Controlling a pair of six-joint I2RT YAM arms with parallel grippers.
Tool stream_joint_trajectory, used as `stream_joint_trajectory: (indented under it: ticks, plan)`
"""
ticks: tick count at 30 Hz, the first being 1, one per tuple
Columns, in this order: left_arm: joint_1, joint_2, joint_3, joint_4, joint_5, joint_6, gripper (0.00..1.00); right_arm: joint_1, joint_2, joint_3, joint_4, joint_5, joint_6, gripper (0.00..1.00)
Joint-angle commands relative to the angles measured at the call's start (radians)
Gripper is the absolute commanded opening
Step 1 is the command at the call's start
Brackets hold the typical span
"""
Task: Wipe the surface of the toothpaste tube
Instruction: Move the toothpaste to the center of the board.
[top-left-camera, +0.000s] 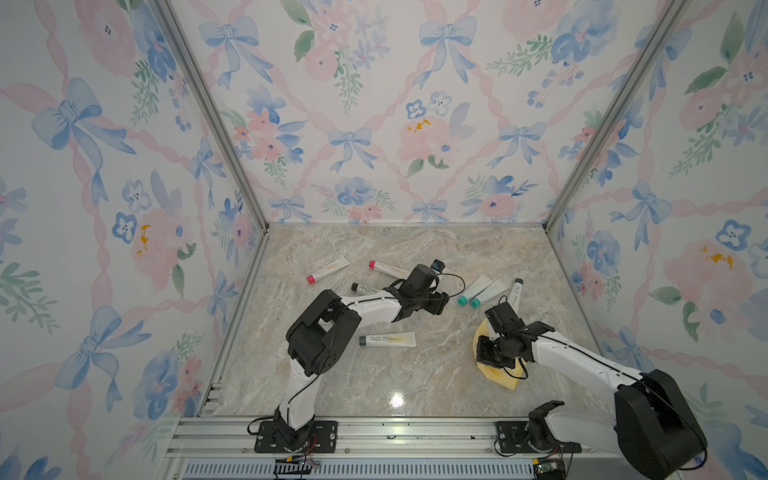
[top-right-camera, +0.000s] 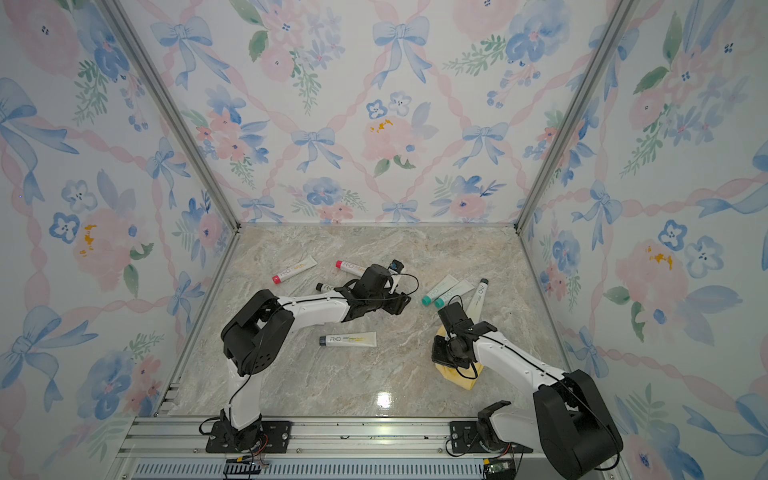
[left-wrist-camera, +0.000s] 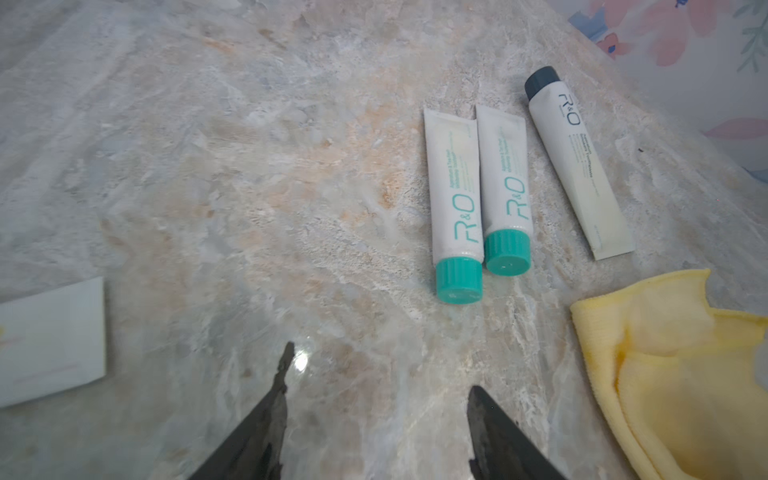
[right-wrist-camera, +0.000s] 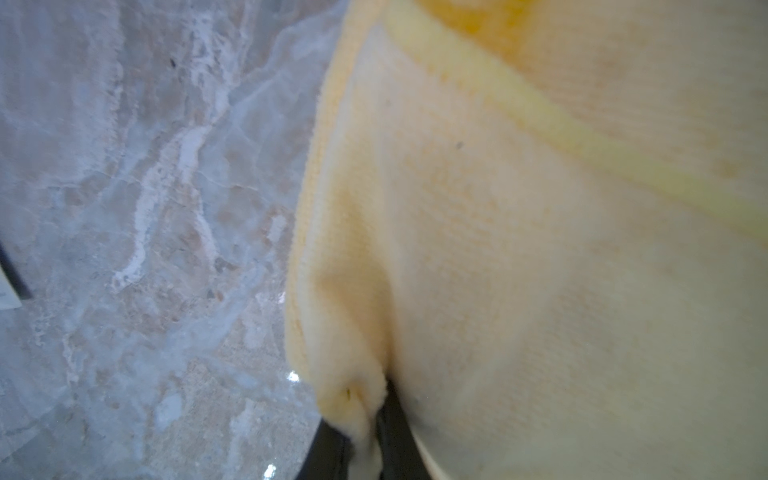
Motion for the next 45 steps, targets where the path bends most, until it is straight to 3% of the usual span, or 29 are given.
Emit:
stream_joint_trajectory:
  ticks: [1, 7, 12, 21, 26, 35, 39, 45]
  plan:
    - [0.025, -0.125, -0.133, -0.054, -0.067, -0.042, 0.72, 0.013, -0.004, -0.012, 0.007, 0.007, 0.004, 0.14]
    - [0.03, -0.294, -0.362, -0.139, -0.157, -0.094, 0.73, 0.016, 0.022, 0.006, 0.019, 0.0, 0.003, 0.13]
    - [0.028, -0.383, -0.472, -0.202, -0.217, -0.15, 0.73, 0.023, 0.036, 0.031, 0.013, -0.002, 0.002, 0.13]
    - [-0.025, -0.472, -0.567, -0.242, -0.265, -0.196, 0.77, 0.04, 0.045, 0.068, -0.005, 0.004, 0.003, 0.13]
    - [-0.061, -0.46, -0.602, -0.254, -0.297, -0.218, 0.84, 0.047, 0.055, 0.065, 0.008, 0.002, 0.004, 0.13]
    - [-0.084, -0.459, -0.614, -0.263, -0.311, -0.234, 0.86, 0.057, 0.061, 0.064, 0.02, 0.002, 0.003, 0.13]
    - [-0.083, -0.426, -0.598, -0.264, -0.291, -0.23, 0.74, 0.058, 0.056, 0.059, 0.022, 0.002, 0.002, 0.13]
    - [-0.085, -0.393, -0.573, -0.262, -0.279, -0.213, 0.41, 0.058, 0.049, 0.055, 0.02, 0.004, 0.002, 0.13]
